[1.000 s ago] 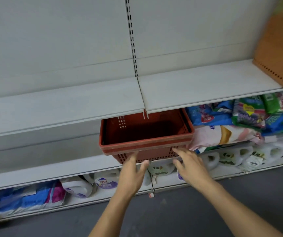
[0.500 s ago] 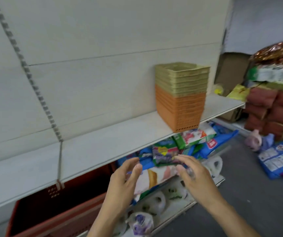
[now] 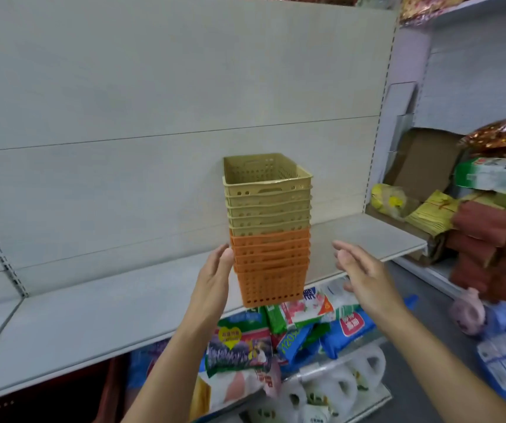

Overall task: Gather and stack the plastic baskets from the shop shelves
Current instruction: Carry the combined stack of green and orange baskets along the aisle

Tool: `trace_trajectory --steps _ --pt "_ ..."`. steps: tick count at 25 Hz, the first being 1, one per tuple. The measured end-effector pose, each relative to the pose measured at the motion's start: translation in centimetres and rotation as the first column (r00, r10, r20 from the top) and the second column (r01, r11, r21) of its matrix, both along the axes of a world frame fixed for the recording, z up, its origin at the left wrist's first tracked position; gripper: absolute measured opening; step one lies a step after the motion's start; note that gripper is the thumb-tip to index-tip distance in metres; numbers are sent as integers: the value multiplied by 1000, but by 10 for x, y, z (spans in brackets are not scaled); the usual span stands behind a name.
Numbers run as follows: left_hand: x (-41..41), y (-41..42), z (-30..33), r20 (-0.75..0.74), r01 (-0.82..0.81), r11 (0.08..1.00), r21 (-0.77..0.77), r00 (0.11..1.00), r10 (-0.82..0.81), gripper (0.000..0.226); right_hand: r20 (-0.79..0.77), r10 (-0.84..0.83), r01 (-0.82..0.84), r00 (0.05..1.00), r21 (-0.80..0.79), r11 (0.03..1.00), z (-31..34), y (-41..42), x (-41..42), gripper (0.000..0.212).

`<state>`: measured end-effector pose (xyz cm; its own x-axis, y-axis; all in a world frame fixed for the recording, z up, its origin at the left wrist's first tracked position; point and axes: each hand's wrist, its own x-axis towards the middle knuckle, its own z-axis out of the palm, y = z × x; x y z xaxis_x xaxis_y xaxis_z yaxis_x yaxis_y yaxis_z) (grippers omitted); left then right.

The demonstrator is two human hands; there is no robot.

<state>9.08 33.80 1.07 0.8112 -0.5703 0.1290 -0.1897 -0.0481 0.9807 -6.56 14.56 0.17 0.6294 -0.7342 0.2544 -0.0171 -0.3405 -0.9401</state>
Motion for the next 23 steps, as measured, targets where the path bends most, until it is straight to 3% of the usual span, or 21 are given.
trace_trajectory --steps 2,5,7,11,15,18,21,23 --pt "21 -27 -3 -38 -72 997 36 997 73 57 7 58 -59 998 159 985 3 -25 24 38" --pt "48 -63 -12 -148 -86 996 -32 986 80 52 8 155 -149 988 327 933 -3 -58 64 60" --pt "61 -79 -22 -217 -109 991 -79 972 90 64 11 225 -212 974 381 900 -15 -76 88 75" --pt "85 -96 -28 -271 -121 988 -96 958 91 85 87 392 -373 916 547 749 -16 -106 123 74" --pt "88 -107 -4 -216 -143 974 -178 971 103 78 79 513 -470 855 534 703 -2 -125 137 74" --pt "73 -116 -2 -213 -179 962 -205 968 135 74 58 542 -510 838 435 742 -4 -120 132 68" --pt "47 -127 -15 -100 -213 950 -227 976 195 77 190 545 -577 817 270 771 -15 -116 120 72" --pt "26 -135 -21 -17 -287 922 -259 956 293 64 219 543 -582 811 201 788 -19 -122 112 73"
